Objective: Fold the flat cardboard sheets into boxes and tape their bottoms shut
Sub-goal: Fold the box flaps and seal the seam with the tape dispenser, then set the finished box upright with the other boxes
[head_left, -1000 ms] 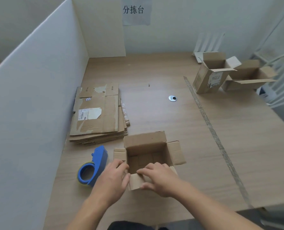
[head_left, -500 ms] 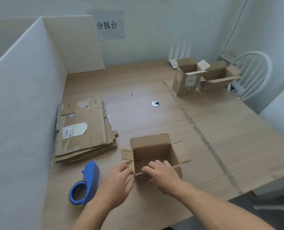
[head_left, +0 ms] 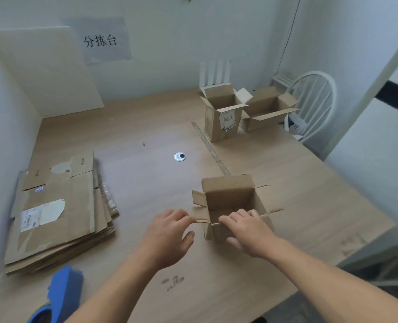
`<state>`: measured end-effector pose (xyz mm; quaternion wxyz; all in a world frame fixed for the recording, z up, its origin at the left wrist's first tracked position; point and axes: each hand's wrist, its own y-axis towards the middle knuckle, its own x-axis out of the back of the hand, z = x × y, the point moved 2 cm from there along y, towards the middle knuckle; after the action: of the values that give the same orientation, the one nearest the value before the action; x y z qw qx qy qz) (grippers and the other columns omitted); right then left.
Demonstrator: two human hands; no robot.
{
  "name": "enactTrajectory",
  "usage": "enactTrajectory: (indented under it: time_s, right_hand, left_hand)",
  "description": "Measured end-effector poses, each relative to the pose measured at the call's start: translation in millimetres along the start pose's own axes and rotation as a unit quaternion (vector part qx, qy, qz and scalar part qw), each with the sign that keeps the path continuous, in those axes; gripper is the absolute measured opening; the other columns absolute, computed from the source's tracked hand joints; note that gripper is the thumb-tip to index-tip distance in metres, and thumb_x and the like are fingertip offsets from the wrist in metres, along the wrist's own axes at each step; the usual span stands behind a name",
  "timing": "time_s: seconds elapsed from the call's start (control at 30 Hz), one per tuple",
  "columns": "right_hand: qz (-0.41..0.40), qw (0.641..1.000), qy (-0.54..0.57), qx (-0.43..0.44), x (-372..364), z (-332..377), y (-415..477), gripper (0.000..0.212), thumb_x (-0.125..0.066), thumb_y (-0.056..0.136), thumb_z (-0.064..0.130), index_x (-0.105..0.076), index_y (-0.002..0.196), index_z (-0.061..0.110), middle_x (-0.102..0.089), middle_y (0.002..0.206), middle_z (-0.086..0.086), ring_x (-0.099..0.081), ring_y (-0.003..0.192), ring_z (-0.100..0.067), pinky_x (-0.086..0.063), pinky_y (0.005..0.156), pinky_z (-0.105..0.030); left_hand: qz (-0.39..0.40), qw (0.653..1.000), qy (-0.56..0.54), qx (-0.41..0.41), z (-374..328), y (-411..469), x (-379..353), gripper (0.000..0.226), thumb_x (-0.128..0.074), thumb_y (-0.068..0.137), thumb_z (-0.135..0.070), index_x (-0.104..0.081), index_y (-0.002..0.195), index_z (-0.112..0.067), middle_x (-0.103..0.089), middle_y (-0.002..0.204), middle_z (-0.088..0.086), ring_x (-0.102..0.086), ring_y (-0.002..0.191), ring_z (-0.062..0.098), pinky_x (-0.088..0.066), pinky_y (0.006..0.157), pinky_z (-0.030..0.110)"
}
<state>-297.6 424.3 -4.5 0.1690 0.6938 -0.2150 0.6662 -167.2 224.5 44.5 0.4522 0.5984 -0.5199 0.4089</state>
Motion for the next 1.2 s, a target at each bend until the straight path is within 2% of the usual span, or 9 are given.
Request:
enactTrajectory:
  time_s: [0.07, 0.13, 0.23, 0.33, 0.47, 0.6, 0.7, 1.0, 1.2]
  right_hand:
    - [-0.002, 1.000, 0.008, -0.018, -2.8, -45.0, 2.6, 0.071, -0.088, 0.050, 0.048, -0.048, 0.107, 0.029, -0.060, 0.082, 0.009, -0.059, 0.072, -0.018, -0.048, 0.058, -0.035]
    - [0.020, 0.999, 0.008, -0.030, -4.2, -94.0, 8.4, 0.070, -0.086, 0.055, 0.046, -0.048, 0.112, 0.030, -0.061, 0.086, 0.008, -0.061, 0.077, -0.019, -0.048, 0.062, -0.037]
    - [0.047, 0.998, 0.028, -0.037, -4.8, -171.5, 22.0, 0.055, -0.067, 0.083, 0.041, -0.046, 0.132, 0.027, -0.059, 0.114, 0.003, -0.055, 0.108, -0.024, -0.041, 0.088, -0.044]
    - [0.046, 0.998, 0.035, -0.029, -5.1, -243.3, 36.6, 0.050, -0.057, 0.092, 0.039, -0.042, 0.138, 0.027, -0.052, 0.127, 0.004, -0.045, 0.122, -0.023, -0.031, 0.103, -0.043]
    - [0.063, 0.997, 0.032, -0.035, -7.8, -323.2, 60.2, 0.046, -0.053, 0.094, 0.042, -0.038, 0.136, 0.030, -0.049, 0.130, 0.006, -0.042, 0.122, -0.020, -0.031, 0.103, -0.040]
    - [0.066, 0.996, 0.017, -0.051, -11.6, -384.9, 84.7, 0.047, -0.053, 0.094, 0.041, -0.037, 0.137, 0.031, -0.049, 0.130, 0.005, -0.042, 0.122, -0.022, -0.035, 0.097, -0.039]
    - [0.068, 0.996, 0.012, -0.058, -15.6, -418.6, 106.6, 0.046, -0.052, 0.095, 0.039, -0.037, 0.137, 0.031, -0.049, 0.130, 0.005, -0.042, 0.122, -0.022, -0.035, 0.097, -0.039]
    - [0.064, 0.996, 0.021, -0.058, -27.0, -478.6, 151.6, 0.046, -0.053, 0.094, 0.032, -0.039, 0.137, 0.032, -0.049, 0.132, 0.004, -0.043, 0.122, -0.023, -0.026, 0.110, -0.041]
    - [0.071, 0.995, 0.024, -0.065, -21.9, -498.3, 155.6, 0.050, -0.052, 0.095, 0.024, -0.037, 0.141, 0.031, -0.045, 0.142, 0.003, -0.036, 0.134, -0.024, -0.020, 0.117, -0.047]
  left_hand:
    - [0.008, 0.999, 0.033, -0.008, -14.0, 39.6, -9.9, 0.036, -0.043, 0.082, -0.044, -0.071, 0.101, -0.030, -0.067, 0.096, -0.011, -0.065, 0.087, 0.019, -0.054, 0.071, 0.034]
    - [0.006, 0.998, 0.064, -0.014, -30.1, 84.1, -21.1, 0.036, -0.042, 0.080, -0.043, -0.071, 0.096, -0.030, -0.067, 0.093, -0.012, -0.066, 0.085, 0.019, -0.053, 0.070, 0.033]
    - [0.022, 0.996, 0.081, -0.009, -59.6, 155.2, -37.2, 0.036, -0.041, 0.079, -0.041, -0.071, 0.094, -0.027, -0.067, 0.090, -0.010, -0.065, 0.082, 0.021, -0.053, 0.070, 0.033]
    - [0.042, 0.994, 0.097, 0.003, -86.3, 222.3, -49.3, 0.037, -0.040, 0.080, -0.041, -0.070, 0.095, -0.025, -0.066, 0.087, -0.008, -0.064, 0.078, 0.023, -0.052, 0.068, 0.035]
    - [0.063, 0.990, 0.123, 0.028, -106.5, 301.1, -54.1, 0.032, -0.045, 0.081, -0.039, -0.068, 0.095, -0.023, -0.066, 0.090, -0.005, -0.063, 0.083, 0.025, -0.048, 0.070, 0.036]
    - [0.096, 0.985, 0.142, 0.034, -115.0, 359.1, -59.8, 0.033, -0.045, 0.091, -0.040, -0.063, 0.112, -0.022, -0.062, 0.111, -0.003, -0.057, 0.104, 0.026, -0.043, 0.086, 0.036]
    - [0.104, 0.983, 0.150, 0.035, -115.1, 394.4, -68.4, 0.032, -0.044, 0.095, -0.041, -0.059, 0.117, -0.023, -0.059, 0.117, -0.003, -0.053, 0.111, 0.024, -0.043, 0.091, 0.036]
    - [0.128, 0.982, 0.126, 0.051, -120.0, 457.9, -97.8, 0.035, -0.041, 0.099, -0.040, -0.054, 0.127, -0.024, -0.055, 0.123, -0.002, -0.050, 0.113, 0.024, -0.040, 0.091, 0.036]
    - [0.145, 0.983, 0.091, 0.068, -119.8, 460.8, -108.0, 0.037, -0.043, 0.099, -0.040, -0.054, 0.131, -0.026, -0.055, 0.128, -0.003, -0.050, 0.116, 0.024, -0.043, 0.093, 0.037]
